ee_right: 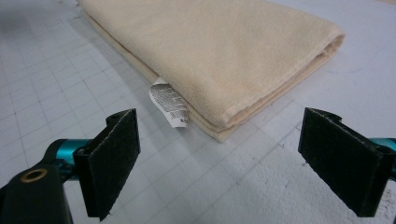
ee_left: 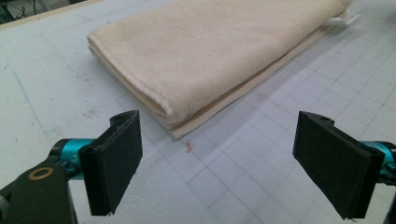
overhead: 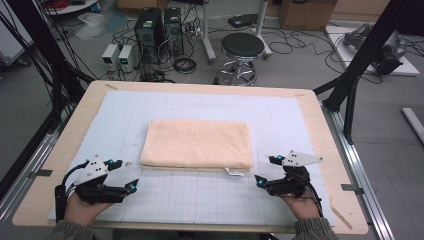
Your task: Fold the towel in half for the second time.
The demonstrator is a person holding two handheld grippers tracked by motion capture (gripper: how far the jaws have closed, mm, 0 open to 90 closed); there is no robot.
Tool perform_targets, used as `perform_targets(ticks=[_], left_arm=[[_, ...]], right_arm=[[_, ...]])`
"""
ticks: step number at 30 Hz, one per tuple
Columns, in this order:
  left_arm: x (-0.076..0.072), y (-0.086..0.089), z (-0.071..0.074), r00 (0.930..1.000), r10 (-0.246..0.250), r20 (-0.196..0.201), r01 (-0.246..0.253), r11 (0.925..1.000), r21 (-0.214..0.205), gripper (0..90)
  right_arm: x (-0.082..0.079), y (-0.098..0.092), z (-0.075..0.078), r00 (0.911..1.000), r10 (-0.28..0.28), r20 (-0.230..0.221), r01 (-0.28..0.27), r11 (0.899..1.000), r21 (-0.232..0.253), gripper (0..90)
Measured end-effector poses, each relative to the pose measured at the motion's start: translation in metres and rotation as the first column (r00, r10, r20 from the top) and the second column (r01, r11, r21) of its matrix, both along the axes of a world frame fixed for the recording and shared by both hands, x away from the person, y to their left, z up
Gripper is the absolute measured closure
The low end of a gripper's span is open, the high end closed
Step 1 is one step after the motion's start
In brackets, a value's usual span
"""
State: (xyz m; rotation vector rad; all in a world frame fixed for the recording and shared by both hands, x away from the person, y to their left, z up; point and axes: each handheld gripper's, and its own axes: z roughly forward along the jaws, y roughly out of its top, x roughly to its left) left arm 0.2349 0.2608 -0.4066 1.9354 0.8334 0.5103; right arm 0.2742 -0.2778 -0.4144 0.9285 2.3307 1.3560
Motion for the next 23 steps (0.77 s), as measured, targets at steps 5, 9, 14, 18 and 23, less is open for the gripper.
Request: perform_targets(ticks=[5,9,14,18,23], left_arm=[[-0.005,0.004,0.000,1.0000,0.007,0.000,-0.007,1.0000,-0.002,15.4],[-0.007,0.005,-0.001,1.0000,0.009,-0.003,-0.009,1.0000,-0.003,14.5],[-0.009,0.005,-0.001,1.0000,0.008,-0.003,-0.008,1.0000,-0.001,14.5],[-0.009,0.006,-0.002,1.0000,0.005,-0.007,-0.005,1.0000,0.002,14.4],[-0.009,0.005,-0.002,1.0000,0.005,-0.006,-0.005,1.0000,0.001,14.5]], right_arm=[[-0.004,-0.003,0.000,1.0000,-0.004,-0.001,0.004,1.000,0.001,12.1],[-0.007,-0.005,0.000,1.0000,-0.006,0.000,0.006,1.000,0.001,12.1],[-0.011,-0.007,-0.001,1.0000,-0.008,-0.003,0.008,1.000,-0.002,12.0],[-0.013,-0.008,-0.001,1.0000,-0.006,-0.002,0.006,1.000,-0.009,12.0],[-0.013,-0.006,-0.002,1.0000,0.000,-0.004,0.000,1.000,-0.012,12.0]])
